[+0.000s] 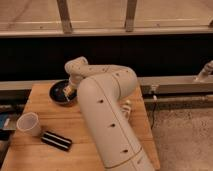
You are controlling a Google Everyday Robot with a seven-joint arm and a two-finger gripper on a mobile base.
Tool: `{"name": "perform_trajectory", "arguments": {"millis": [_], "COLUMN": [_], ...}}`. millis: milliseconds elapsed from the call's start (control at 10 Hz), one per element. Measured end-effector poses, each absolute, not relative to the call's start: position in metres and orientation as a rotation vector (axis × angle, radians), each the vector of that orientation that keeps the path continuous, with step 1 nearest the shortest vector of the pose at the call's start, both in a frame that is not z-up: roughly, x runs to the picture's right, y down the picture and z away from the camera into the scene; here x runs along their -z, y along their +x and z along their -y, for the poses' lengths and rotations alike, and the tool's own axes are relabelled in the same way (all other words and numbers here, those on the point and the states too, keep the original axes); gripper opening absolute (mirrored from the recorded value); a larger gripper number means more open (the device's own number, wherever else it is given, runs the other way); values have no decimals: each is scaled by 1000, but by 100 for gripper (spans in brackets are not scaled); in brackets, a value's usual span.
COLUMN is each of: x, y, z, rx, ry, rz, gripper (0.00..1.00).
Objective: Pick up the ceramic bowl
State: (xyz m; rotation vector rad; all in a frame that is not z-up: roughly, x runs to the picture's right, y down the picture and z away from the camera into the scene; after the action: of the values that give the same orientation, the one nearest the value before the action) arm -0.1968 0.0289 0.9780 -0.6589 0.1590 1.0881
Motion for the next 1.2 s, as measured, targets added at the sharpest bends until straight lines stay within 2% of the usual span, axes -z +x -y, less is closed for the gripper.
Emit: {"name": "perform_trajectory", "arguments": {"millis": [100,600,700,1000,1200], "x": [-973,-959,-955,-935,-908], "y": [-199,-196,-185,-166,-160], "z": [-27,-31,-31,-18,8], "rx": [-1084,-1101,-1133,-1201,-1226], "ry": [-657,-636,-623,-572,-512], "rz": [-142,-105,-96,-54,-15], "gripper": [53,5,0,0,0]}}
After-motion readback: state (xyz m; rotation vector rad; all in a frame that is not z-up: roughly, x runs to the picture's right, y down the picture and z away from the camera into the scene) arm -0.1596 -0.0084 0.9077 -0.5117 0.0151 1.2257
